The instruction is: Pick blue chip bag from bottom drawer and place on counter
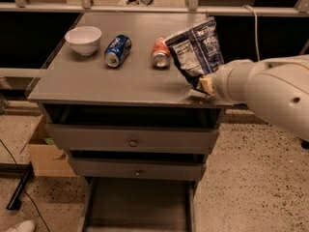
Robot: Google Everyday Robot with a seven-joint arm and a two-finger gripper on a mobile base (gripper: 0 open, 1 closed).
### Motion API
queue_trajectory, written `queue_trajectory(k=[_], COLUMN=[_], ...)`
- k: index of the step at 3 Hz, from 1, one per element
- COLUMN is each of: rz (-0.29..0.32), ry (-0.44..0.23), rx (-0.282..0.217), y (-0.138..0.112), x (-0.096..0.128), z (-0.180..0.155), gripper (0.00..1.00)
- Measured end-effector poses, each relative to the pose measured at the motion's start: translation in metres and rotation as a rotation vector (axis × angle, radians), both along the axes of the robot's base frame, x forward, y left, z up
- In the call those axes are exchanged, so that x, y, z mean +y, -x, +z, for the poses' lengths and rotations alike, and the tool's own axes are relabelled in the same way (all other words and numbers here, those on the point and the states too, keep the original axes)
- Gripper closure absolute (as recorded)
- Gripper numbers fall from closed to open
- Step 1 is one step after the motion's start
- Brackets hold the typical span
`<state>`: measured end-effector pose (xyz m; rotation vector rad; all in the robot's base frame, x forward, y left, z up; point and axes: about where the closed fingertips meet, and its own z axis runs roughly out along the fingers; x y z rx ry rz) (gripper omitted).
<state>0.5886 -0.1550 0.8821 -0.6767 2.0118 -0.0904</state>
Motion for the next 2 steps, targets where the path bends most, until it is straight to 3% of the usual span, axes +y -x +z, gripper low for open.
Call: queue_trajectory(k=[2], rz=[0.119], ry=[-0.055], rx=[0.047], y=[-0.006], x=[0.036], z=[0.010], gripper=[1.00])
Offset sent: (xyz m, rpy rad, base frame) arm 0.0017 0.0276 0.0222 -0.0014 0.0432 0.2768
